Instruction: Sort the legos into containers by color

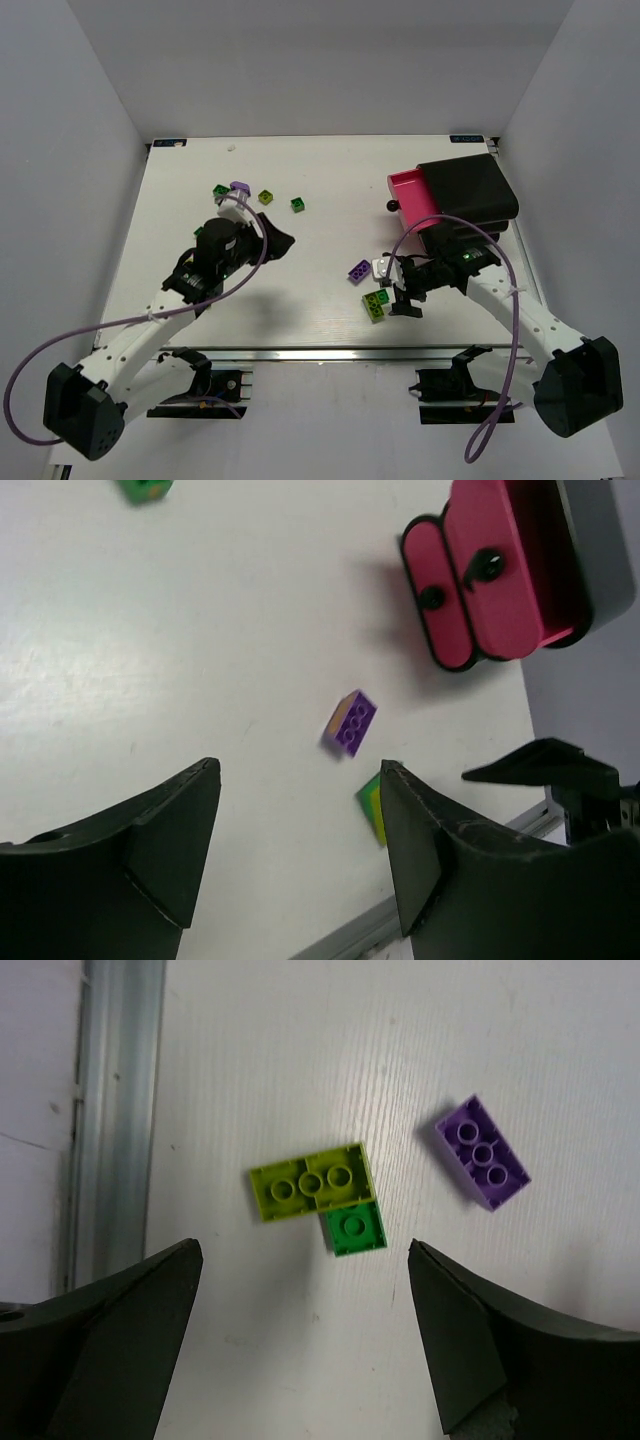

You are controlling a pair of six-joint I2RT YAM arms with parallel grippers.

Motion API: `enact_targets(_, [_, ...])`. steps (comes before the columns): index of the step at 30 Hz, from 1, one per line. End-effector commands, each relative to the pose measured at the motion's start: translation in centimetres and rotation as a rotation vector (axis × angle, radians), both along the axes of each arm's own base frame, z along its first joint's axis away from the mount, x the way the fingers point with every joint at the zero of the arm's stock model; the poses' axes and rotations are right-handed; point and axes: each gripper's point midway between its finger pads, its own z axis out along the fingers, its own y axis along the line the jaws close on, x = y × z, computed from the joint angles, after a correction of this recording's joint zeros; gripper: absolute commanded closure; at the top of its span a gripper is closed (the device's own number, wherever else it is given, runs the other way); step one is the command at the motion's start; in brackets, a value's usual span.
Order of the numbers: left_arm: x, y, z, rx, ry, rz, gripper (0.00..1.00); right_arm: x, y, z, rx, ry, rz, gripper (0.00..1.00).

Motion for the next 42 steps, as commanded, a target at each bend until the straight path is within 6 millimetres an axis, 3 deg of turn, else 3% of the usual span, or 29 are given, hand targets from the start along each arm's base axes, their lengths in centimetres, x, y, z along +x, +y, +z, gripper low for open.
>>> enact_targets(1, [-1.9, 1.4, -1.5, -0.014, 0.073, 0.050, 0.25, 3.1, -0.8, -1.0, -0.072, -0.179, -0.028, 0.11])
enact_targets(8, [-2.9, 1.6, -1.4, -0.057, 0.069, 0.049, 0.21, 3.5, -1.3, -3.7, -0.119, -0.200, 0.022, 0.11])
enact_targets(28, [-3.8, 1.5, -0.6, -0.108, 0.083, 0.042, 0.20, 5.2, 0.1, -8.4, -0.166, -0.172, 0.093, 0.13])
enact_targets(39, [-3.6, 1.5, 2.2, -0.148, 0.036, 0.046, 0.20, 4.0, 0.1, -10.3, -0.206, -0.129, 0.176, 0.31])
enact_targets(42, [-3.6, 1.2, 3.0, -0.178, 0.029, 0.041, 0.20, 3.7, 0.2, -10.5, -0.214, -0.113, 0.206, 0.47])
